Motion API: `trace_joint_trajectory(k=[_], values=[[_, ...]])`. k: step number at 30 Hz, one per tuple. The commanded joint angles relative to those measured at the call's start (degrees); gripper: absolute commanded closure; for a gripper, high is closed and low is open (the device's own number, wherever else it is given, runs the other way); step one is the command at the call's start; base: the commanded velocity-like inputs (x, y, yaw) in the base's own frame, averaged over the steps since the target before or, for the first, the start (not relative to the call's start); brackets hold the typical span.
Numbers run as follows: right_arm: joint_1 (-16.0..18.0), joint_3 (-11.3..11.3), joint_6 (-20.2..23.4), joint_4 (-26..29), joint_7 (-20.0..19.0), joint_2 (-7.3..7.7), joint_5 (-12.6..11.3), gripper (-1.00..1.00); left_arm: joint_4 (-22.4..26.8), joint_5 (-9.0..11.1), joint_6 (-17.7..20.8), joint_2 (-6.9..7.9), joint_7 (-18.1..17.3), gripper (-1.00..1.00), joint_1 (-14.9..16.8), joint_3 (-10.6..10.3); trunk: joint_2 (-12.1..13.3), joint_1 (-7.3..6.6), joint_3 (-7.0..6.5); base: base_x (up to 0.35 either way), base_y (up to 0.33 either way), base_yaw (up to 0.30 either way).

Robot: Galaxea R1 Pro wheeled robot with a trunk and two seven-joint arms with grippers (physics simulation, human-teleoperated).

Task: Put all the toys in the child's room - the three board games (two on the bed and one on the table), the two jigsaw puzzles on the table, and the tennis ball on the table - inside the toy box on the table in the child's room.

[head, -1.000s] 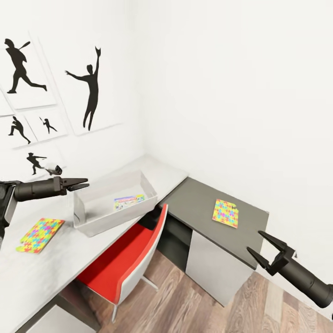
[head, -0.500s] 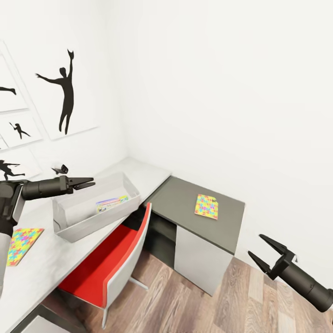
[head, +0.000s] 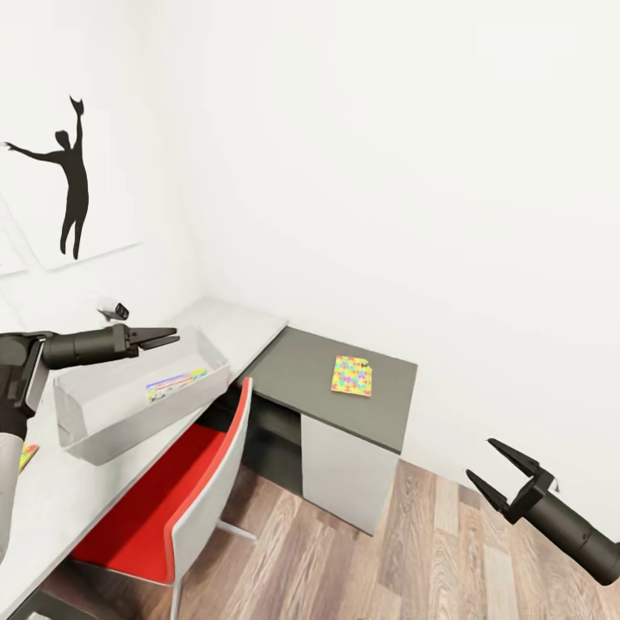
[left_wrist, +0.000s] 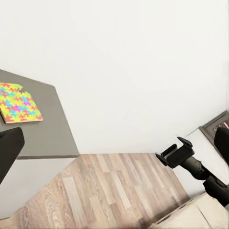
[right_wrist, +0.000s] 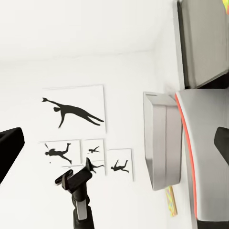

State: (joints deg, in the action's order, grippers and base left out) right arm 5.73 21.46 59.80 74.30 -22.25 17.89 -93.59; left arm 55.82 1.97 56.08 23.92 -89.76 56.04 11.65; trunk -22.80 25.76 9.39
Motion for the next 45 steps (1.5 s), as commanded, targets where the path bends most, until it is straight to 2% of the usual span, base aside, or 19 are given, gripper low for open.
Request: trace_joint_trajectory(k=[1, 11, 17, 25, 45], values=[[0.07, 0.07, 0.20, -0.07, -0.67, 0.04, 0.59, -1.00, 0.30, -0.04, 0.63, -0.16, -0.24, -1.00, 0.03, -0.01, -0.12, 0.03, 0.07, -0.089, 0.000, -0.252], [0.07, 0.34, 0.20, -0.61, -2.03, 0.48, 0.86, -1.00, 1.38, -0.08, 0.69, -2.51, -0.24, -1.00, 0.03, -0.11, -0.12, 0.03, -0.38, -0.089, 0.000, -0.252], [0.07, 1.47, 0.20, -1.73, -2.15, 0.55, 0.93, -1.00, 1.46, -0.10, 0.70, -3.16, -0.24, -1.00, 0.03, -0.13, -0.12, 0.03, -0.66, -0.089, 0.000, -0.252], [0.07, 2.38, 0.20, -2.40, -2.18, 0.56, 0.98, -1.00, 1.48, -0.11, 0.70, -3.36, -0.24, -1.00, 0.03, -0.27, -0.12, 0.03, -1.02, -0.091, 0.000, -0.252], [0.07, 2.55, 0.20, -3.09, -2.18, 0.56, 1.03, -1.00, 1.49, -0.09, 0.70, -3.52, -0.24, -1.00, 0.03, -1.50, -0.12, 0.03, -1.94, -0.118, -0.006, -0.252]])
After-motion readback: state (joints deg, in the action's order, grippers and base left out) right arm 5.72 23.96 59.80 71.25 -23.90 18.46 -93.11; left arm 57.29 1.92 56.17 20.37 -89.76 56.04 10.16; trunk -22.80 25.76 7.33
